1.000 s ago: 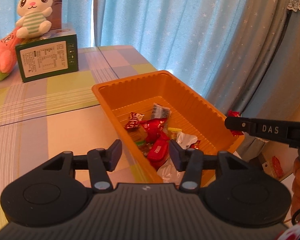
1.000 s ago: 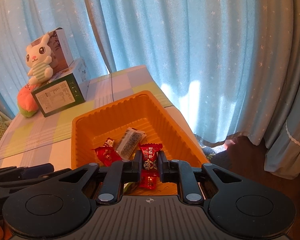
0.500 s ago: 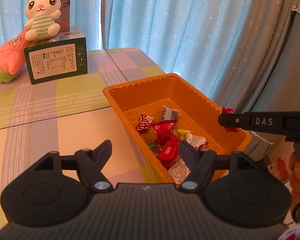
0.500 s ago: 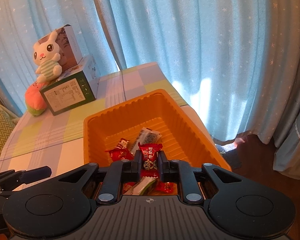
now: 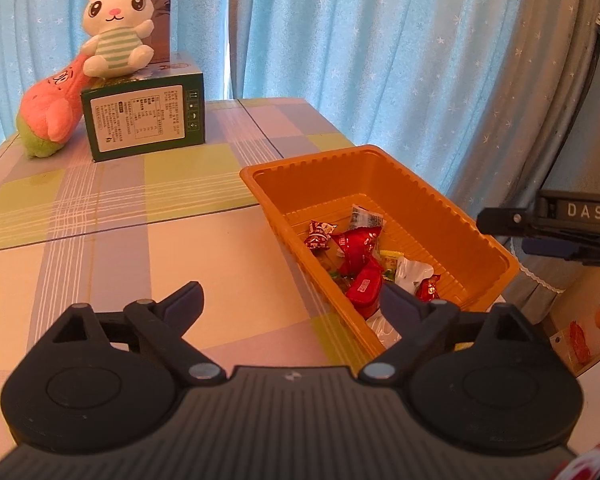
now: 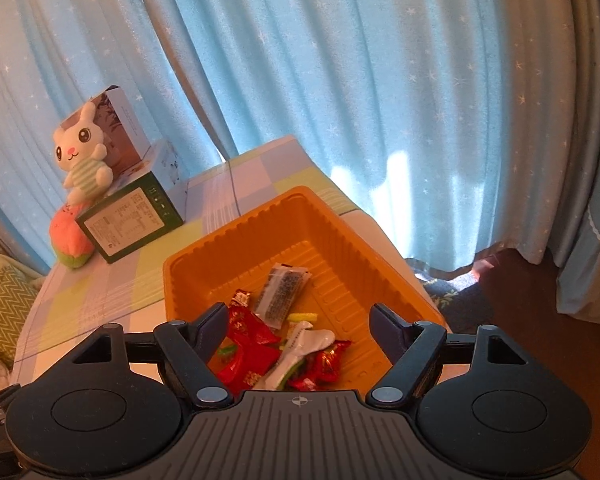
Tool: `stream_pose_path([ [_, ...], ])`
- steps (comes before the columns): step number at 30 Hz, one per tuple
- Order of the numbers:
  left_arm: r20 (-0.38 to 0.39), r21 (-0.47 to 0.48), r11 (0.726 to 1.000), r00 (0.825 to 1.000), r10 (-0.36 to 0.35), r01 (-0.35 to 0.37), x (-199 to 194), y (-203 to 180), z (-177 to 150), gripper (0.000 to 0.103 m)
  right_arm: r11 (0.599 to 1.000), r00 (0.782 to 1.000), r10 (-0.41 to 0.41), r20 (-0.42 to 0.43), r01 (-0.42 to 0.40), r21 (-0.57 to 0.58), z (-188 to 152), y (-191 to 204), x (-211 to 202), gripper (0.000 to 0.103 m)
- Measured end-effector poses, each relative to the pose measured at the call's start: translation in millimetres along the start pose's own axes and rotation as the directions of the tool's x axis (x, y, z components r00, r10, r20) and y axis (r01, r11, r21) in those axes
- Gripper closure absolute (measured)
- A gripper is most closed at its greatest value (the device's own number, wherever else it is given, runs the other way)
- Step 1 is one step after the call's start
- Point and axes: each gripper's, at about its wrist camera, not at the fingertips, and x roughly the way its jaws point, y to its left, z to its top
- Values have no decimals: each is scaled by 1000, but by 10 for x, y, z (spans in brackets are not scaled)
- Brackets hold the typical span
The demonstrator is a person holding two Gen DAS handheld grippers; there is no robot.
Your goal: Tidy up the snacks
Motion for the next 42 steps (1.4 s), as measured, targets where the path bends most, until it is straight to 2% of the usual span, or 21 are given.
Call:
stream_pose_path([
  [11,18,-4,1000,1000,12,-12,-493,8,-35,0,998,1000,-26,1,26,-54,-194,187,-478,26],
  [22,0,-25,999,999,40,-40,-1043,52,-243,0,992,999,-41,-2,40,-117,-452,476,-927,26],
  [33,28,-31,996,996,88,-87,-1537,-29,-380,0,980,997,-68,40,75,-186,-782,706,-1427,26],
  [42,46,-24,993,992,114,-113,-1842,-80,-505,0,975,997,-70,32,75,-211,-967,777,-1704,26],
])
